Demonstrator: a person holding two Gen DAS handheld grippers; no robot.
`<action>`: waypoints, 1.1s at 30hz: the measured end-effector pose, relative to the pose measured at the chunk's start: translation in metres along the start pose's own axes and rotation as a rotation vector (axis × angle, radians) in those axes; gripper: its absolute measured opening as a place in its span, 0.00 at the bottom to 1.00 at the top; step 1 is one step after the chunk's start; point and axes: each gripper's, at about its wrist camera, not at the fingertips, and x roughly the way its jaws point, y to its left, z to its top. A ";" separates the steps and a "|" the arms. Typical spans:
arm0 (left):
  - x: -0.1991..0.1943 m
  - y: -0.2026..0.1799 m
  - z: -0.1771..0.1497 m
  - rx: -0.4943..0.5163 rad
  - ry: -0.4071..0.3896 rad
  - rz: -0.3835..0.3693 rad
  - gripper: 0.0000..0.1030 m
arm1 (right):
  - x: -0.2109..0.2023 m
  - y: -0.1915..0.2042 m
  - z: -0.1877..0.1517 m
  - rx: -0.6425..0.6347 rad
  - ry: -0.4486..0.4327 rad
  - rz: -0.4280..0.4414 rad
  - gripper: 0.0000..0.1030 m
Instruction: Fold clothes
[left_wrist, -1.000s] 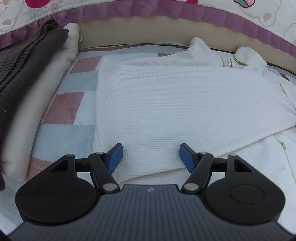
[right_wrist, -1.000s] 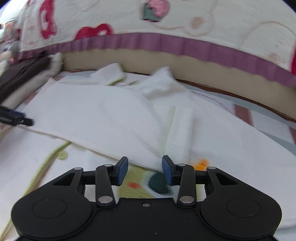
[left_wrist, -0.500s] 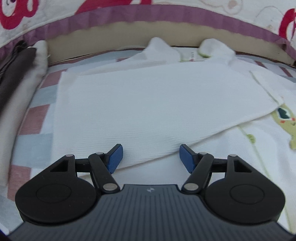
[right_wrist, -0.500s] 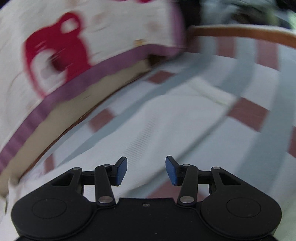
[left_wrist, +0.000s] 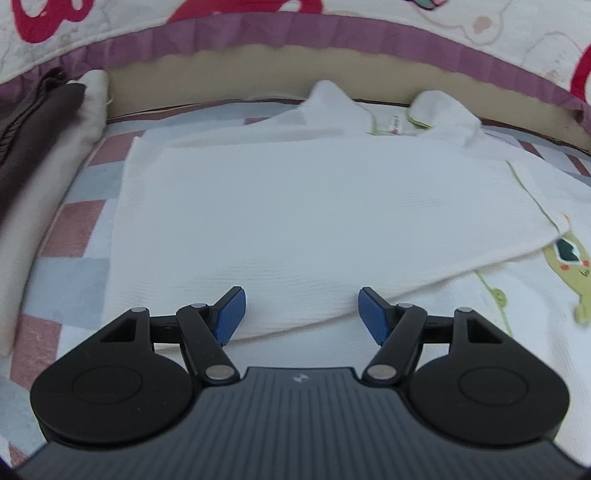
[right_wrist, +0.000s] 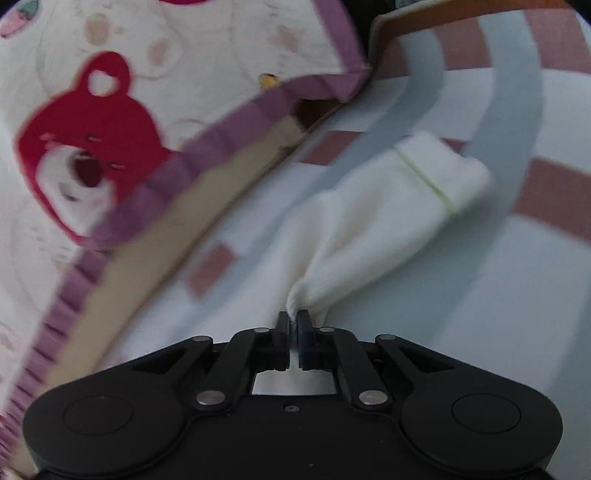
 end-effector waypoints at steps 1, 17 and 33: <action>-0.001 0.003 0.001 -0.016 -0.003 0.001 0.65 | 0.000 0.013 -0.005 0.006 -0.004 0.055 0.06; -0.005 0.028 -0.004 -0.074 -0.020 -0.036 0.64 | -0.055 0.307 -0.214 -0.755 0.412 0.628 0.26; -0.006 0.023 -0.002 -0.066 -0.038 -0.031 0.65 | -0.074 0.196 -0.208 -1.362 0.350 0.210 0.59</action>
